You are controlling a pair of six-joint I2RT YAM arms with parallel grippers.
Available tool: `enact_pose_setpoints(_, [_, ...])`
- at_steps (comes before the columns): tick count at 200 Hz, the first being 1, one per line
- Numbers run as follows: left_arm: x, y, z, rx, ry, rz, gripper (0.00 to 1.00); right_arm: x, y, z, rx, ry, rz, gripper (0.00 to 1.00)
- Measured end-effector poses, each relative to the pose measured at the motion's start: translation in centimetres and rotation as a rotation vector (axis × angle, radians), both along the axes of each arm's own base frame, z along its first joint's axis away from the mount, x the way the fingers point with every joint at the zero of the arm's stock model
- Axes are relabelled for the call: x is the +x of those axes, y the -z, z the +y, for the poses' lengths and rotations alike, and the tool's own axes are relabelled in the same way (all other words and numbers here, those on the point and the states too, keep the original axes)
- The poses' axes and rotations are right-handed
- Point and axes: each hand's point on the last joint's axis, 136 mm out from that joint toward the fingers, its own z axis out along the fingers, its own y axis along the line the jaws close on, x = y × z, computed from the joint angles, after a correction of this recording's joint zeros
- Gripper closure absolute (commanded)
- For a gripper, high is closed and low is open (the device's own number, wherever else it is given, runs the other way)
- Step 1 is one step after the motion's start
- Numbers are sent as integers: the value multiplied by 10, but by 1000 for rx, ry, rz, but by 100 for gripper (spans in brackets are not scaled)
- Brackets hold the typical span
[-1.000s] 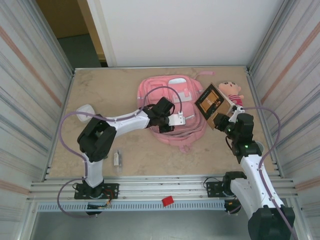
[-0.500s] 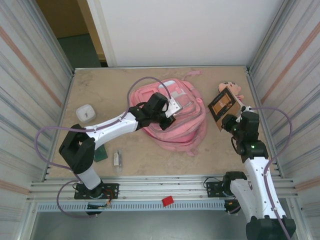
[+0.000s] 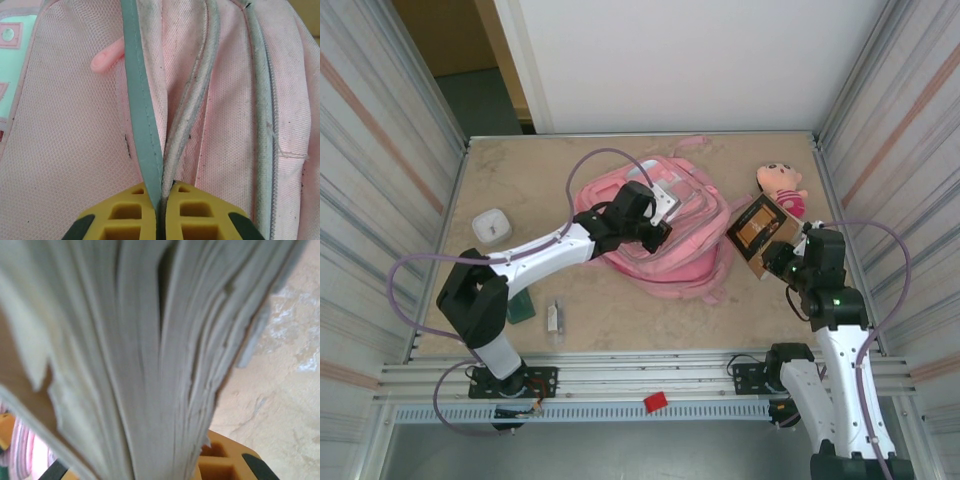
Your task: Pack the student bag
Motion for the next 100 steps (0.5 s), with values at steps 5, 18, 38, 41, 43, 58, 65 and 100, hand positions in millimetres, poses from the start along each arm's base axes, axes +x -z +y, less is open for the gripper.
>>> enact_pose_setpoints(5, [1, -1, 0, -6, -7, 2, 100, -1, 0, 1, 7, -4, 4, 100])
enact_pose_setpoints(18, [5, -3, 2, -21, -26, 9, 100, -5, 0, 5, 31, -11, 19, 100])
enact_pose_setpoints(38, [10, -7, 4, -42, -52, 15, 100, -13, 3, 12, 69, -27, 54, 100])
enact_pose_setpoints(41, [11, -8, 4, -46, -55, 16, 100, -14, 4, 14, 75, -32, 59, 100])
enact_pose_setpoints(43, [11, -8, 4, -48, -58, 17, 100, -15, 4, 15, 80, -36, 62, 100])
enact_pose_setpoints(58, [13, -10, 5, -63, -67, 23, 100, -19, 3, 24, 125, -65, 73, 100])
enact_pose_setpoints(65, [14, -11, 7, -71, -71, 27, 100, -20, 1, 30, 156, -79, 75, 100])
enact_pose_setpoints(100, [18, -24, 13, -127, -78, 50, 100, -15, -2, 66, 365, -166, 51, 100])
